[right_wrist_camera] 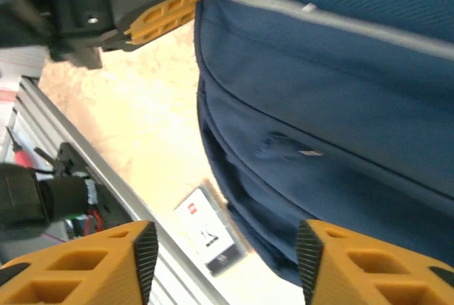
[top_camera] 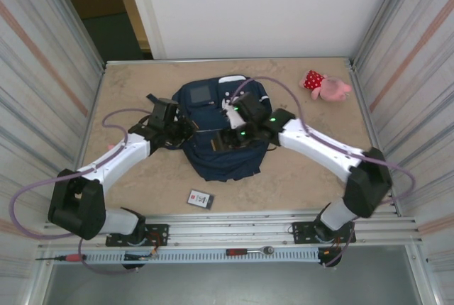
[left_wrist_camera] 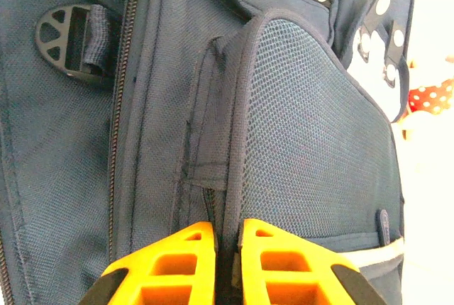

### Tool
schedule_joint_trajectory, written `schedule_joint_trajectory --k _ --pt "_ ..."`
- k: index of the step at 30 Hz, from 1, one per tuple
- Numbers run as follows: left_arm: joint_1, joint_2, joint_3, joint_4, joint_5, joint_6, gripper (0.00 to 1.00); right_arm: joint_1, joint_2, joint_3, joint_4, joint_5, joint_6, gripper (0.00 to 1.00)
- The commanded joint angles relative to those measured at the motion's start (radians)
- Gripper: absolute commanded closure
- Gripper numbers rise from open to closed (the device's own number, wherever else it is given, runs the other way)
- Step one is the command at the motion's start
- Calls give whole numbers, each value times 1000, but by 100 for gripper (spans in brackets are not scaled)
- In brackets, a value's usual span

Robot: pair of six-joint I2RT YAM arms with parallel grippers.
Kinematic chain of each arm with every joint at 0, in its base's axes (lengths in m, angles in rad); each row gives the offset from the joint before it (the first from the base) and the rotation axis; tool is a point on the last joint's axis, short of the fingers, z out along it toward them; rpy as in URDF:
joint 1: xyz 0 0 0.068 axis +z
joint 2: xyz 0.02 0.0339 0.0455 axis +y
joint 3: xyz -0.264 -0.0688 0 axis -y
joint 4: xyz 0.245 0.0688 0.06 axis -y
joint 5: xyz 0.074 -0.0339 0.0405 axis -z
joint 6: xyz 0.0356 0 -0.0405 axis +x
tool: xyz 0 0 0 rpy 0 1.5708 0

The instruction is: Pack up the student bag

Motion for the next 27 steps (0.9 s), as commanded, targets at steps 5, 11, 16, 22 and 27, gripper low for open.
schedule_joint_trajectory --k 5,11,16,22,27 --pt "17 -31 25 21 80 53 100 -103 -111 -49 -83 86 -703 39" --pt "17 -26 26 29 101 46 100 -114 -30 -56 -13 125 -1026 37" --pt "19 -27 33 27 101 43 100 -108 23 -86 65 116 -1141 37" --pt "19 -17 40 24 124 41 100 -106 108 -99 179 200 -1172 39" --pt "19 -16 39 10 122 51 100 -114 161 -69 222 217 -1149 67"
